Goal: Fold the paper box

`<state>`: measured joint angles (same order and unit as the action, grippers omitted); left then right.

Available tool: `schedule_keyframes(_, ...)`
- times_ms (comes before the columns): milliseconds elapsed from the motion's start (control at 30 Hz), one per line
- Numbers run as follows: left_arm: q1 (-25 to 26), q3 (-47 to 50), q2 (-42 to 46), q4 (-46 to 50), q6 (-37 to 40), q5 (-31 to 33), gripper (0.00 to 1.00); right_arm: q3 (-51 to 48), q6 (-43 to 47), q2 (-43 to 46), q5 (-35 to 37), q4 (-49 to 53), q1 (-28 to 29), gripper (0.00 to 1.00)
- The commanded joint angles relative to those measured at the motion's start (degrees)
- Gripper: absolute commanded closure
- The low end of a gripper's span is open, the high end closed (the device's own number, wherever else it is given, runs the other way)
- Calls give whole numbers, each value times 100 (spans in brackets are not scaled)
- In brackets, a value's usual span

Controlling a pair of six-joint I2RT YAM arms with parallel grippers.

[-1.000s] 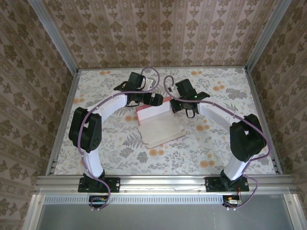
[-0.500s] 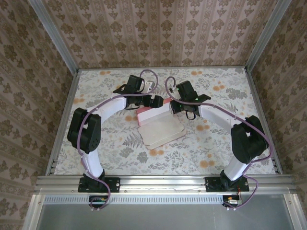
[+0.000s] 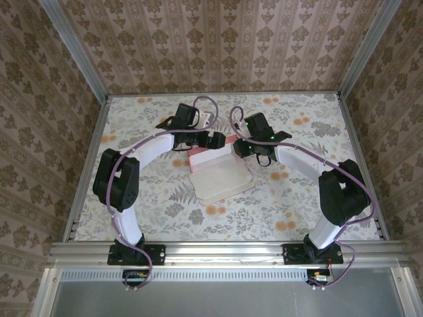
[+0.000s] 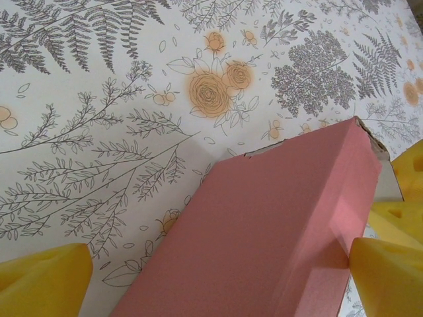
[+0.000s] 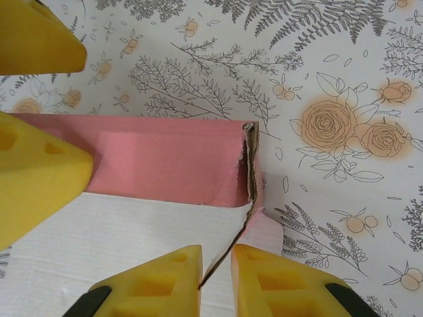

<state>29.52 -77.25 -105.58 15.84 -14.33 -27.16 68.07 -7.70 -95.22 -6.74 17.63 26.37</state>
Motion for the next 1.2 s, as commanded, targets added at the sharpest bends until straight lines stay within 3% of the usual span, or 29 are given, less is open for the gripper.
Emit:
schedule_keyframes(0,-16,-68,21,117,219,-247,0,-59,-3,385,-467,93,-96,78)
schedule_keyframes(233,-18,-197,-92,238,351,-337,0,-445,-176,876,-1030,-361,-386,76)
schedule_keyframes(333,-25,-237,-103,268,359,-341,0,-789,-292,1110,-1031,-768,-527,70)
schedule_keyframes(367,-25,-246,-102,278,369,-326,0,-888,-310,1149,-1146,-883,-575,65)
schedule_keyframes(433,-33,-272,-103,318,387,-320,0,-1071,-408,1230,-1294,-1128,-672,45)
schedule_keyframes(567,-47,-343,-129,387,404,-314,0,-1260,-418,1254,-1197,-1426,-777,23)
schedule_keyframes(633,-51,-381,-138,411,405,-308,0,-1301,111,1154,-1221,-1492,-778,19)
schedule_keyframes(700,-51,-426,-162,451,413,-311,0,-1237,314,1099,-1058,-1301,-809,18)
schedule_keyframes(833,-60,-455,-185,466,431,-304,0,-1453,71,1170,-1334,-1749,-1080,32)
schedule_keyframes(900,-60,-466,-191,473,431,-301,0,-1462,-3,1107,-1585,-1884,-1227,33)
schedule_keyframes(1000,-60,-492,-210,499,440,-304,0,-1423,-222,945,-1723,-2088,-1414,50)
schedule_keyframes(1167,-60,-606,-204,596,457,-263,0,-1226,-541,666,-1994,-2253,-1690,56)
